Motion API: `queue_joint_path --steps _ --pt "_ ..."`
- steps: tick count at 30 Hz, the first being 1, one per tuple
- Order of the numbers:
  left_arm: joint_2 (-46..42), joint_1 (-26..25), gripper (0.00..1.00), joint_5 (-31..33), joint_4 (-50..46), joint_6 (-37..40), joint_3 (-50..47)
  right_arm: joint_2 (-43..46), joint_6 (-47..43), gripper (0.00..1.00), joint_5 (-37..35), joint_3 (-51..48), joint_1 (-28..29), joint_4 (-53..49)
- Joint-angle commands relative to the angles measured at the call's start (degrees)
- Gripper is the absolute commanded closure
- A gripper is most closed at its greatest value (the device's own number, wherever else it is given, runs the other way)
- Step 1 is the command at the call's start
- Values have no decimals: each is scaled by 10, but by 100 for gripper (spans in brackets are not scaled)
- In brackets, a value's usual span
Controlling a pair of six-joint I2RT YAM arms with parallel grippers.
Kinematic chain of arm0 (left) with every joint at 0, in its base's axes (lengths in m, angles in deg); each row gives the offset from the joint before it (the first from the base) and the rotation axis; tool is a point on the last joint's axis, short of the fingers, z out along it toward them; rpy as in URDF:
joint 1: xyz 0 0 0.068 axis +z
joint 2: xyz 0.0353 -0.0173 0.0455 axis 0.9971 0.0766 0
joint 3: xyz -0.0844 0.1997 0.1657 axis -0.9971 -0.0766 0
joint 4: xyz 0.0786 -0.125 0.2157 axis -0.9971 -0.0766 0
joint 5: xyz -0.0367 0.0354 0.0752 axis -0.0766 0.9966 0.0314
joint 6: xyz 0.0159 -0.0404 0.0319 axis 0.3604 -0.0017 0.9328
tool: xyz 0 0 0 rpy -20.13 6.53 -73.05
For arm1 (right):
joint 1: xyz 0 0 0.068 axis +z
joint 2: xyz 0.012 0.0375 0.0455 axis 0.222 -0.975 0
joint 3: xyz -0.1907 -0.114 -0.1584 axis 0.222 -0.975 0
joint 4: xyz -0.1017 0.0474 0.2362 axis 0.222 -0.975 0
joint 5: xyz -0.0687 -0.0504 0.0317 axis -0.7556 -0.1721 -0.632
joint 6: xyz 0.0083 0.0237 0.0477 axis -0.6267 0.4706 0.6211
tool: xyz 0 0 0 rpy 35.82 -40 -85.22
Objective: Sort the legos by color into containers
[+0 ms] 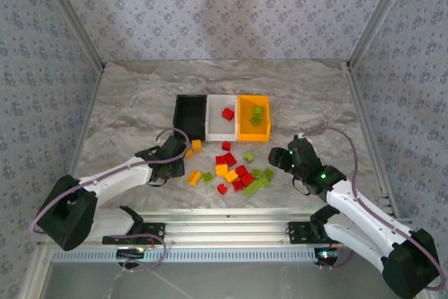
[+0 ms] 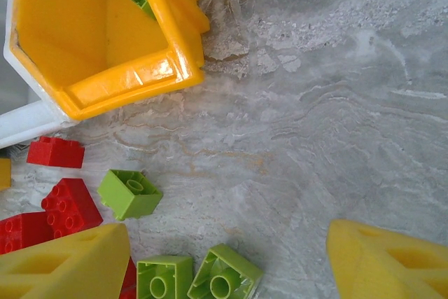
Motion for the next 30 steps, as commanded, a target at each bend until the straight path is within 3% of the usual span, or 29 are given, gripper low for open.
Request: queue_joint_path --steps 1,9,15,30 --pt "27 0 51 -7 14 0 10 3 4 24 0 4 -2 -9" --pt "-5 -5 73 -18 -6 2 45 1 3 24 2 6 -4 -6" --pt "-55 -8 75 -6 -49 28 144 -3 4 24 5 6 -5 1" --pt "281 82 76 17 -59 97 462 8 6 24 5 0 -6 -17"
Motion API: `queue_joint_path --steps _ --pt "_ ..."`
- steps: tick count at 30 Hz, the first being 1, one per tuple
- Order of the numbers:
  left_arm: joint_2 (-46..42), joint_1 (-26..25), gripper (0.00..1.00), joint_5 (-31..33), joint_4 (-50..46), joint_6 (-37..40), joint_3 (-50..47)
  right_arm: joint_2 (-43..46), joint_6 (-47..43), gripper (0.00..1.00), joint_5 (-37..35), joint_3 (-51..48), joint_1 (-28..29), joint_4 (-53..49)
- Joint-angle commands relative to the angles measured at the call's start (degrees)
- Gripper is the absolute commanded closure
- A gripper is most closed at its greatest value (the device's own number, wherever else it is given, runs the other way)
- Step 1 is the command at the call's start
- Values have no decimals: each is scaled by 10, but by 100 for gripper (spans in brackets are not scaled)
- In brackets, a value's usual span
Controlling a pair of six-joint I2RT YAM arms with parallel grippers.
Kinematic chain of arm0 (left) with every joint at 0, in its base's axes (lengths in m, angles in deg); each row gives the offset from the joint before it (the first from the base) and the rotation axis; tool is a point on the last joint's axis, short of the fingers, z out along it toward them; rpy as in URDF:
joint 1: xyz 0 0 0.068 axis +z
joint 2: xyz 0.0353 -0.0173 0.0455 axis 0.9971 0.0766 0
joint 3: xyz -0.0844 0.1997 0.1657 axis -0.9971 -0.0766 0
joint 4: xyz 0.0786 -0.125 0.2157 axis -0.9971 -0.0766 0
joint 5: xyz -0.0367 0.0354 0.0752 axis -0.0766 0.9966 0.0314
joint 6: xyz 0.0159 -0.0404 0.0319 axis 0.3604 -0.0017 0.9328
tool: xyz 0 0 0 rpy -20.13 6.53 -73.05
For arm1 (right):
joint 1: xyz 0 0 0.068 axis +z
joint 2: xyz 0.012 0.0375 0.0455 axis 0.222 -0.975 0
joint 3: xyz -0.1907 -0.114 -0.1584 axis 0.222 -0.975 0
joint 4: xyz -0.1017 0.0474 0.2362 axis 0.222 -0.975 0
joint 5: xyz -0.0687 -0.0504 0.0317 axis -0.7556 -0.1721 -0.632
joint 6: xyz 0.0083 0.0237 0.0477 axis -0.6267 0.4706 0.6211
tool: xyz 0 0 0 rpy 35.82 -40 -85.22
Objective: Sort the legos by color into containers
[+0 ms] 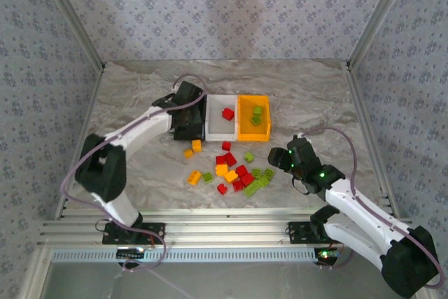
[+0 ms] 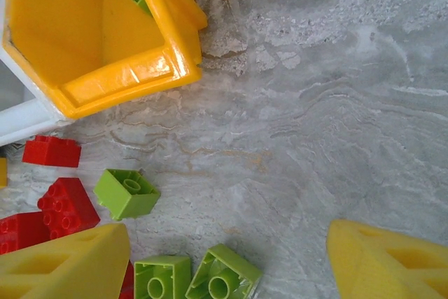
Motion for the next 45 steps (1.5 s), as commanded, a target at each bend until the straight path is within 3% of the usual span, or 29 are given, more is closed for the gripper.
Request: queue_joint_path --steps 1,8,14,15,16,17,24,29,38,45 --pt "44 14 75 14 -29 15 52 18 5 24 1 0 -5 -23" --pt "32 13 42 -13 -31 3 68 28 4 23 9 4 -5 -41" --pt "-90 -32 23 -32 -17 6 41 20 6 23 20 1 -4 -41" --pt "-115 -41 16 -39 -8 4 26 17 10 23 21 -1 -4 -41" --pt "-143 -54 3 -48 3 2 6 12 15 23 25 -3 -2 -40" --pt "-170 -69 1 -54 15 -2 -15 4 19 23 28 -6 0 -35" --pt "-324 -142 1 -80 93 -57 -215 -65 25 24 16 3 47 4" --pt "-403 -158 1 -89 105 -82 -321 -142 -31 27 -15 63 101 34" --pt "-517 -159 1 -75 94 -116 -419 -330 -77 37 -25 170 123 51" --pt "-550 -157 1 -59 78 -119 -436 -404 -100 43 -30 203 122 50"
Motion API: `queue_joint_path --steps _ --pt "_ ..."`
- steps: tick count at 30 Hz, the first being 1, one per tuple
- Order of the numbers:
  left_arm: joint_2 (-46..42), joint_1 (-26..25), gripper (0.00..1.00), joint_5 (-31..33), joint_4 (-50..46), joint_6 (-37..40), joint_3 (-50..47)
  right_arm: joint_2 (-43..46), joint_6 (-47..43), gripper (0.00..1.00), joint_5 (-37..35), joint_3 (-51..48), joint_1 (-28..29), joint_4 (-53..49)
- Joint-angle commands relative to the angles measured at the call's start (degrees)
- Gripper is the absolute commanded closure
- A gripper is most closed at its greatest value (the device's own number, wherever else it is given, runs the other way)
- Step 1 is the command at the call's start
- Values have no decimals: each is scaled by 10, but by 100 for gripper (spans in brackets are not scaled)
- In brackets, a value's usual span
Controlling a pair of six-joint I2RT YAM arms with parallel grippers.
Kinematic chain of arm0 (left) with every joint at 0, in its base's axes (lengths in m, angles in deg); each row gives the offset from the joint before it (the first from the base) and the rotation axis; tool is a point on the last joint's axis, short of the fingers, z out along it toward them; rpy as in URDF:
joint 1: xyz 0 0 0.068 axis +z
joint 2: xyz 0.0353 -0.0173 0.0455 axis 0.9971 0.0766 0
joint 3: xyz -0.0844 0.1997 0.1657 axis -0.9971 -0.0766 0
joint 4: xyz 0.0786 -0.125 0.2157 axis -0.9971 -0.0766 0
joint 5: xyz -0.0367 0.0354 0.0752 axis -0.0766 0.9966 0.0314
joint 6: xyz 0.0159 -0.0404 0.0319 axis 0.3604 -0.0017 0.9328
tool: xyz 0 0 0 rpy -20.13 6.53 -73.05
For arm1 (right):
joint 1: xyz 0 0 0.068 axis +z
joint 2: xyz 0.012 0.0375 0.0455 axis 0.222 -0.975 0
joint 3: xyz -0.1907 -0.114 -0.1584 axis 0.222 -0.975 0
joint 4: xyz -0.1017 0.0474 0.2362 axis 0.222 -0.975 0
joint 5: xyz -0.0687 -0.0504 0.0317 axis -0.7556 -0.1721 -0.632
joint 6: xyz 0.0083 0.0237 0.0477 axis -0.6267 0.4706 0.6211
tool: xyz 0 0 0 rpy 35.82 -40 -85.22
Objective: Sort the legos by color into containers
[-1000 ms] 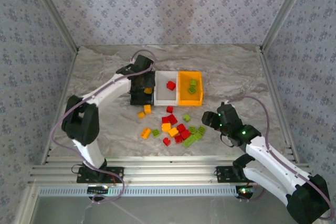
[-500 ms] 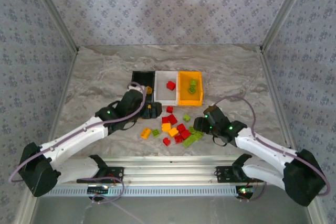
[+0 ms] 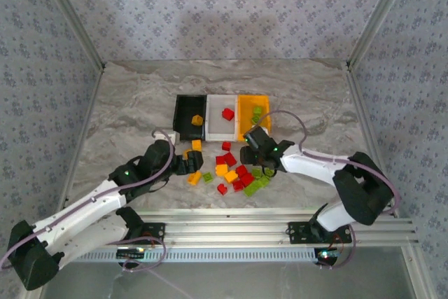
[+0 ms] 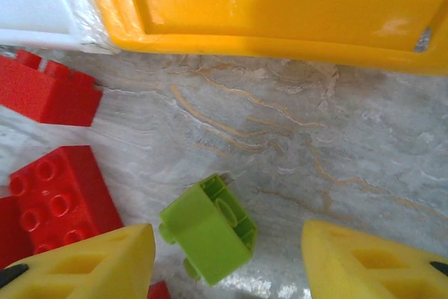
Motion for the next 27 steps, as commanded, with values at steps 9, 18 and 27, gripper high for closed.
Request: queue_joint_path --steps 9,18,27 --pt "-21 1 1 27 -5 -14 -16 -41 -16 60 -5 21 -5 5" --pt "-18 2 1 39 -15 -17 -16 -74 -5 42 -22 42 -7 -14" --pt "-24 2 1 41 -27 -23 -15 -45 -15 68 -22 48 -5 -6"
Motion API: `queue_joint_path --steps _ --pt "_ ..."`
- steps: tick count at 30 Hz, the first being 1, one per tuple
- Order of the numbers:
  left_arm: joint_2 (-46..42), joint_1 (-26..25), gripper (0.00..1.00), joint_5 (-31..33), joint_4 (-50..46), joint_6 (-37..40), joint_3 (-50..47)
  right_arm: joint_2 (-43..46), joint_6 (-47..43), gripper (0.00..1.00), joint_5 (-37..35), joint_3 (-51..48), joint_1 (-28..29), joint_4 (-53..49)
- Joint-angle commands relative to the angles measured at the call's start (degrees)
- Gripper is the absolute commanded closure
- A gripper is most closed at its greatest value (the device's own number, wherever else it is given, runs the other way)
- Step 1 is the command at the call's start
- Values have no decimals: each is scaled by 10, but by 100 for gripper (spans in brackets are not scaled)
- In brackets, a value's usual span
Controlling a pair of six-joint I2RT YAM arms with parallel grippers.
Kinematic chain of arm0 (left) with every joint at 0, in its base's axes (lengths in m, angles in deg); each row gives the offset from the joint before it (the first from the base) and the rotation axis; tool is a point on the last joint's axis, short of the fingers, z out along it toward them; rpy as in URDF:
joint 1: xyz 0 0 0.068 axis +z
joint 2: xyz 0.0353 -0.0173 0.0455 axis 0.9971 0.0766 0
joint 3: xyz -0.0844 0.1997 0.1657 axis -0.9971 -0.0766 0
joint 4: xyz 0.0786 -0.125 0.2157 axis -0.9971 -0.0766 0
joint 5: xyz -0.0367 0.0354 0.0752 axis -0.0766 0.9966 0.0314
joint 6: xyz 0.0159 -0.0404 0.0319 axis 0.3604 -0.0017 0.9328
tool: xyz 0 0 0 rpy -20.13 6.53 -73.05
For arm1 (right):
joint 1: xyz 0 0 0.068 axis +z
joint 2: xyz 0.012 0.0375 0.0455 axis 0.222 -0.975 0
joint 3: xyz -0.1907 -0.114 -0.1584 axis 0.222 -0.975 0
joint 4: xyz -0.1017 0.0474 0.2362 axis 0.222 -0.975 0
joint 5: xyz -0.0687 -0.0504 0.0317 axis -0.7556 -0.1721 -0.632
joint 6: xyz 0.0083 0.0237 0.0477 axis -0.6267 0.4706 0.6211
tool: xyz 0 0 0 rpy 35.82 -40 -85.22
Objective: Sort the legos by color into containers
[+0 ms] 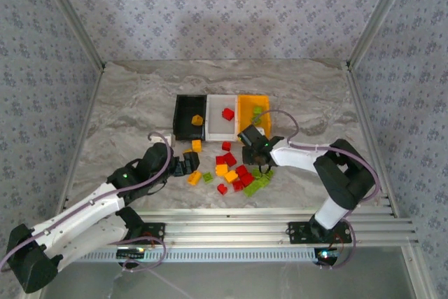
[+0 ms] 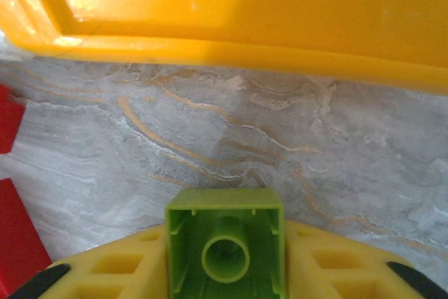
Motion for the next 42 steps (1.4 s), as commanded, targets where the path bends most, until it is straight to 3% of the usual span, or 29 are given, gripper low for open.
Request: queue_joint_path --steps 1,7,19,22,26,34,42 --pt "-12 2 1 10 -16 -12 0 41 -7 68 -4 17 2 -6" --pt "-21 2 1 -4 -9 -15 -12 126 -23 69 -6 71 -24 -63" --pt "-13 4 1 -9 -44 -6 -13 -59 -32 66 29 260 -115 -106" --pt "-9 6 1 -8 -49 -1 -16 -96 -38 58 28 304 -126 -119" --pt "9 8 4 -15 -52 10 -13 -105 -39 35 37 336 -136 -115" --pt "137 -1 13 -47 -29 50 5 -3 -26 29 45 249 -122 -65" --pt "278 -40 20 10 -3 78 36 80 6 29 40 123 -117 -28"
